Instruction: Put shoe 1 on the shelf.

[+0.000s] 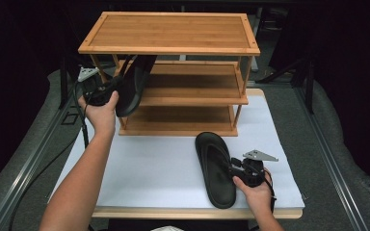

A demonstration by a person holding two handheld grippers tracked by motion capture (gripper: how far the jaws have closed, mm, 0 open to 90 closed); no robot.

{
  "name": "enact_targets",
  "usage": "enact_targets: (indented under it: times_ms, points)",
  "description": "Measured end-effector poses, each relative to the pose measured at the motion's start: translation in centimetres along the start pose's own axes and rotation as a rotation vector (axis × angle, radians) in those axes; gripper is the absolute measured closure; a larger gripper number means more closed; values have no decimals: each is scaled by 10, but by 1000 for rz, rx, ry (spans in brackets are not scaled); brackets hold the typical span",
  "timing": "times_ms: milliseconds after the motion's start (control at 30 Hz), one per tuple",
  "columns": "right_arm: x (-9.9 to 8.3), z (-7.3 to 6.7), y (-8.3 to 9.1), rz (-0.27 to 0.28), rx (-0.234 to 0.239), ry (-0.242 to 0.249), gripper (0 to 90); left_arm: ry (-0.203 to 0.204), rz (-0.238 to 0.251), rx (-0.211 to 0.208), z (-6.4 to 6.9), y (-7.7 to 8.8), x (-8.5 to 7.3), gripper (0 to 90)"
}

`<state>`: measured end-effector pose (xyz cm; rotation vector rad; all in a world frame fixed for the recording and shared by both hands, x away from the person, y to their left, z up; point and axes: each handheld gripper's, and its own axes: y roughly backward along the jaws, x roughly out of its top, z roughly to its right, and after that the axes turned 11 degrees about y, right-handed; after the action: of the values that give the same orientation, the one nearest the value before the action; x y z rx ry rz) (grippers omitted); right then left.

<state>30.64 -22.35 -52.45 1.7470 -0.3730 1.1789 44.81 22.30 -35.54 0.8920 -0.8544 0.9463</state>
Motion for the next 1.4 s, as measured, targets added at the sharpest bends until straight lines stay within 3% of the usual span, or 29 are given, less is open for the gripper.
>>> enact_targets:
  times_ms: [200,467,567,900,1100,1233,1400]
  points:
    - [0,0,-1,6,4,-3,539,14,4,41,7,-20,2,831]
    - [-1,1,0,6,5,-3,539,-1,-16,81,13,-36,0,828]
    - [-1,1,0,2,6,-4,540,7,-56,108,14,-44,-1,828]
    - [-1,1,1,8,4,-7,540,34,-80,125,20,-57,-3,814]
    - [-1,2,1,13,8,-12,544,19,-86,75,24,-60,-6,756]
    - [0,2,1,15,4,-6,543,58,-74,5,25,-57,-7,650]
    - [1,0,5,37,-22,16,521,29,-48,-93,28,-42,-8,544]
